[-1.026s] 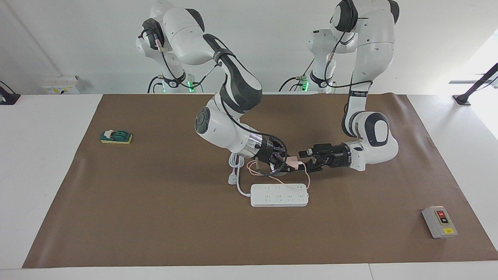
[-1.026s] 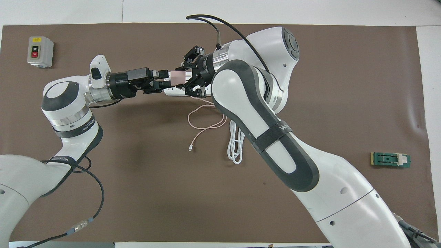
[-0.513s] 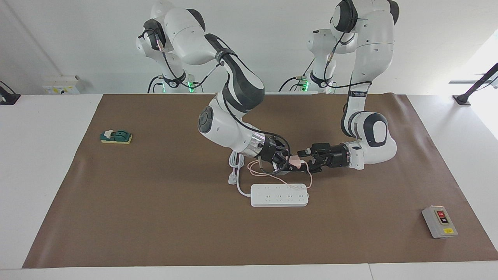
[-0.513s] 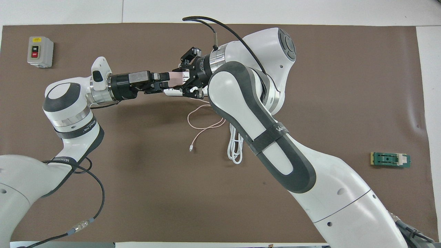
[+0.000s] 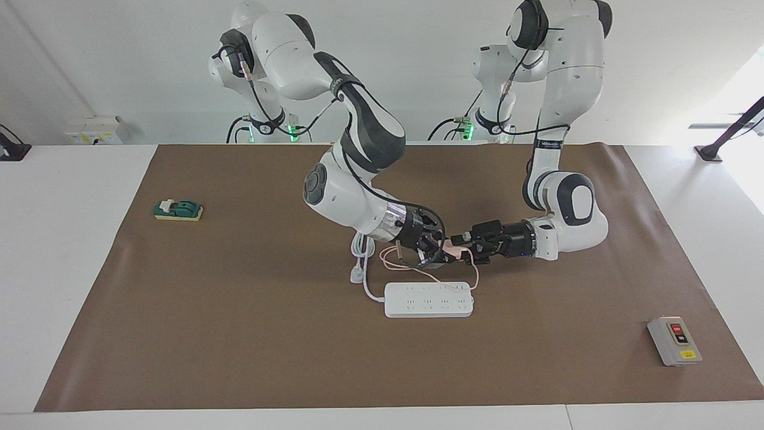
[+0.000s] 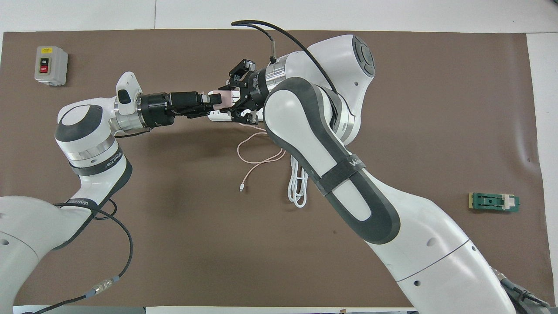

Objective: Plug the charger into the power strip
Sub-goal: 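Carry the pink charger over to the left gripper and pass it across, then release the charger with the right gripper while the left gripper pulls it away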

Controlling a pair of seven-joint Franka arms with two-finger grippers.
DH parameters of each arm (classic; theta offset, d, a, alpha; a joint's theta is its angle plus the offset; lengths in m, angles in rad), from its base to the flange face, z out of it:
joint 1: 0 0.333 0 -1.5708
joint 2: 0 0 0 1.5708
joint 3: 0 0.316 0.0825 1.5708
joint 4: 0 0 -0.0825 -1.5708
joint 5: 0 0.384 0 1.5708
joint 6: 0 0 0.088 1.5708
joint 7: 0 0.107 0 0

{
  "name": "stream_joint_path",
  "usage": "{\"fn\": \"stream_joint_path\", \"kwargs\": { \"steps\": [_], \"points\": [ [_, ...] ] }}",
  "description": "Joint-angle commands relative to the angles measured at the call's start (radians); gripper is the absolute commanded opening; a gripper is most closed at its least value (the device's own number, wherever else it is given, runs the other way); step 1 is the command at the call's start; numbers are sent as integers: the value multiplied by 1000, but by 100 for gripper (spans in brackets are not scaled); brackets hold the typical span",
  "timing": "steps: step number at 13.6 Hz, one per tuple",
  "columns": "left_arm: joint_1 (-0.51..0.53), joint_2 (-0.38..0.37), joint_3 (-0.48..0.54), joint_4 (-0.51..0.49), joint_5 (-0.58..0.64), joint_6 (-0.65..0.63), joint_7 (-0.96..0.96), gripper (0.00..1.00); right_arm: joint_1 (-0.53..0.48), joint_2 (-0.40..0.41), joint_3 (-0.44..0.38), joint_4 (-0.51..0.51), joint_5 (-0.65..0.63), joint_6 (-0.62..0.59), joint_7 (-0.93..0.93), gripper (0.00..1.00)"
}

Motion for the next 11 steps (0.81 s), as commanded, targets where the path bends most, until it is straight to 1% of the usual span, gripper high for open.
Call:
{"fn": "stream_joint_path", "kwargs": {
  "steps": [1, 2, 5, 6, 7, 9, 10, 11],
  "points": [
    [-18, -9, 13, -19, -21, 4, 27, 16, -1, 18, -4, 32, -20, 0, 30, 0],
    [-18, -9, 13, -19, -20, 6, 37, 0, -1, 18, -4, 32, -20, 0, 28, 0],
    [-17, -11, 13, -19, -14, 3, 80, 0, -1, 18, -4, 32, -20, 0, 28, 0],
    [-15, -11, 13, -19, -12, 1, 82, 0, -1, 17, -4, 31, -20, 0, 31, 12],
    [-14, -12, 13, -19, -12, 1, 80, 0, 0, 15, -6, 31, -20, 1, 37, 99],
    [-8, -14, 16, -7, -8, 6, 70, 0, -7, 9, -12, 31, -20, 0, 37, 100],
    [-3, -14, 19, 20, 9, 9, 66, 0, -17, 3, -16, 31, -18, -3, 39, 100],
    [1, -14, 22, 45, 56, 15, 45, 0, -41, -11, -21, 29, -17, -9, 40, 100]
  ]
}}
